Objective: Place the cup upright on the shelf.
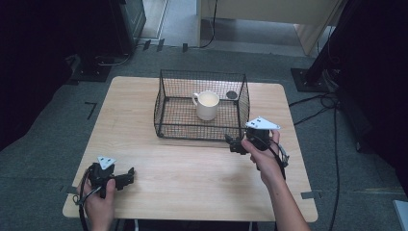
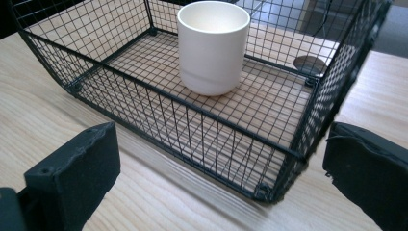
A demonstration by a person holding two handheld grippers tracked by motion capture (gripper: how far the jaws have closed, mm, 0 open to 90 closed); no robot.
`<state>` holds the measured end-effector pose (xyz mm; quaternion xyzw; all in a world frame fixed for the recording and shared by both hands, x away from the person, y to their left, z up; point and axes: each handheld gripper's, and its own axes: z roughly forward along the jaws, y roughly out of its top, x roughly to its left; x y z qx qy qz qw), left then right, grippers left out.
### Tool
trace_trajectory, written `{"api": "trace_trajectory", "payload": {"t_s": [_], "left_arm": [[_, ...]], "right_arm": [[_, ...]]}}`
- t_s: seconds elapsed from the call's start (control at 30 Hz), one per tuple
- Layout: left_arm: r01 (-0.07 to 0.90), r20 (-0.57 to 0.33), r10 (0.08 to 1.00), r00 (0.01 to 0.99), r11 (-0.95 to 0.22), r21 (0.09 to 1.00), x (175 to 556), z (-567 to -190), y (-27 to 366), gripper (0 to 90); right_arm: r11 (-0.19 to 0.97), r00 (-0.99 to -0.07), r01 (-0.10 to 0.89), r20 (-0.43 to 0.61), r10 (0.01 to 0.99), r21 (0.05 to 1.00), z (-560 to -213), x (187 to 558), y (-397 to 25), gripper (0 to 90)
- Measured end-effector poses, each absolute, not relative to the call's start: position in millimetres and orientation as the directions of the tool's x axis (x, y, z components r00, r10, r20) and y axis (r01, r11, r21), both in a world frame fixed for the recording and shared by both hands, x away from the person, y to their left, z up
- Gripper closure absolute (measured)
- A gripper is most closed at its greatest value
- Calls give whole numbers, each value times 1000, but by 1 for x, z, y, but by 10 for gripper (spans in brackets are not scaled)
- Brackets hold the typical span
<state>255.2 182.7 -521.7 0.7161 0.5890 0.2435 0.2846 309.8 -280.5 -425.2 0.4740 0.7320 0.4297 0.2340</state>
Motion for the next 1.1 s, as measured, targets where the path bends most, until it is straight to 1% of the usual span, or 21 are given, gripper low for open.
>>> {"api": "trace_trajectory", "payload": {"t_s": [0.63,1.1], "left_arm": [[705,14,982,187,-144,694,255,-522,183,0],[706,15,982,188,-146,694,255,-522,183,0]], "right_arm": [[130,-378,528,95,921,839,-456,283,-320,0],[81,-292,569,109,950,818,-482,264,-357,0]]}}
